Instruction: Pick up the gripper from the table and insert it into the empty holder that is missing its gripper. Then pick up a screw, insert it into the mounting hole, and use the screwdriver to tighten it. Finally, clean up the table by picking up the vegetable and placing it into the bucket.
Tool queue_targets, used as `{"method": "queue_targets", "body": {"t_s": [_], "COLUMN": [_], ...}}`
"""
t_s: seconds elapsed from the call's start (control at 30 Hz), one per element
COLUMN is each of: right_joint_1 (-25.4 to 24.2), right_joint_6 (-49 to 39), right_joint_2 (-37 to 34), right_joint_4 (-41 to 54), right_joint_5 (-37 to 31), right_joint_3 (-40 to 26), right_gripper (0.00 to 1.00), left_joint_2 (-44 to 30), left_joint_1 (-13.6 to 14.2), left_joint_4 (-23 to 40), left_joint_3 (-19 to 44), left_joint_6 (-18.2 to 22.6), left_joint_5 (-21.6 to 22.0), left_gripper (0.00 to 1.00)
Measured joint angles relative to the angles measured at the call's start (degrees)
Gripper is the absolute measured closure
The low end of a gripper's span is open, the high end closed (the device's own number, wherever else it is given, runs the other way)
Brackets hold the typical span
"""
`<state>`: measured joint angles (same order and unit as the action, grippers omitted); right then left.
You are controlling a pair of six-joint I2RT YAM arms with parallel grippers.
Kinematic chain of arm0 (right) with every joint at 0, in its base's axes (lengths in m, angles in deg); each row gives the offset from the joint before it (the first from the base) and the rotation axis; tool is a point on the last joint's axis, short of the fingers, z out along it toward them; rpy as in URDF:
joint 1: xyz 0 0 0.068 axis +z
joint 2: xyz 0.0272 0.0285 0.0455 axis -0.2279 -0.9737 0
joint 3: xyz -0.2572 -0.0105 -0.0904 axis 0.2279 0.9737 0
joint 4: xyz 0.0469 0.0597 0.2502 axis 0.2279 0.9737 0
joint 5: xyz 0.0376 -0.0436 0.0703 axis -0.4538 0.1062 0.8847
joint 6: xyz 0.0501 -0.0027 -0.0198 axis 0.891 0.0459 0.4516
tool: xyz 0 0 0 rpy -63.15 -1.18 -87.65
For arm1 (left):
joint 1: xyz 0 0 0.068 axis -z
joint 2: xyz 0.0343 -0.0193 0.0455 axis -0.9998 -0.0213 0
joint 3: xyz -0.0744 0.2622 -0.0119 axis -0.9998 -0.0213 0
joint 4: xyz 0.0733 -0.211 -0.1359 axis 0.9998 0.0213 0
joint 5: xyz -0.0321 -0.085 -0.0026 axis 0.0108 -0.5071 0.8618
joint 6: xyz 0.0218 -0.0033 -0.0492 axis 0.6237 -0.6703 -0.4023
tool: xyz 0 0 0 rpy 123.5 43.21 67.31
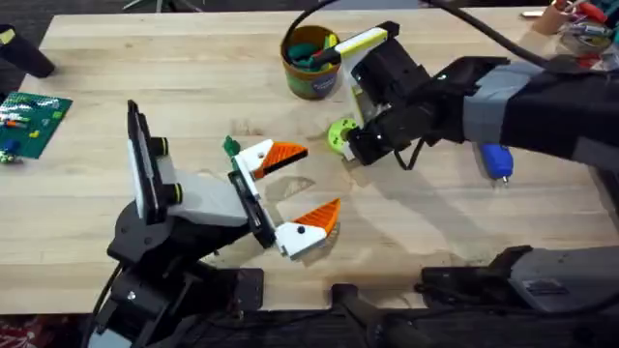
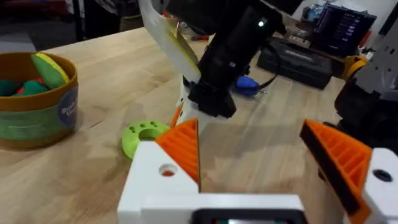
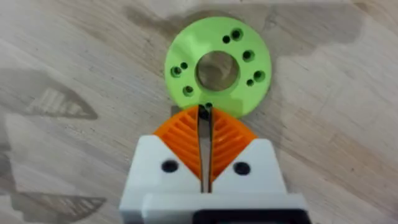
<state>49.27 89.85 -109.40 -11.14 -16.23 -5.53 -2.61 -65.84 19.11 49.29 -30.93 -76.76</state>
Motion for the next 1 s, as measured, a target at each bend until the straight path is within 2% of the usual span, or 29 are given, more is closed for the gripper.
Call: {"method": "queue_targets", "body": {"t_s": [0.1, 0.43, 0.57, 0.7, 1.0], "right_joint_1": [0.0, 0.0, 0.0, -0.02, -1.39], "right_joint_6": [0.0, -0.02, -0.02, -0.37, -3.69], "right_joint_2": [0.0, -1.15, -1.31, -1.21, 2.57], "right_joint_4": [-0.07, 0.66, 3.82, 9.17, 24.51], "right_joint_5": [0.13, 0.24, 0.24, 0.26, 0.24], "right_joint_3": [-0.04, -2.02, -4.38, -8.49, -23.24], "right_gripper": [0.992, 0.994, 0.994, 0.994, 0.994], "left_joint_2": [0.0, 0.0, -0.02, -0.02, -0.02], "left_joint_1": [0.0, 0.0, 0.0, 0.0, 0.0], "left_joint_4": [0.0, 0.0, 0.0, 0.0, 0.0], "left_joint_3": [0.0, 0.0, 0.0, 0.0, 0.0], "left_joint_6": [-0.02, 0.0, 0.0, 0.0, 0.0], "left_joint_5": [0.0, 0.0, 0.0, 0.0, 0.0], "left_gripper": [0.01, 0.01, 0.01, 0.01, 0.01]}}
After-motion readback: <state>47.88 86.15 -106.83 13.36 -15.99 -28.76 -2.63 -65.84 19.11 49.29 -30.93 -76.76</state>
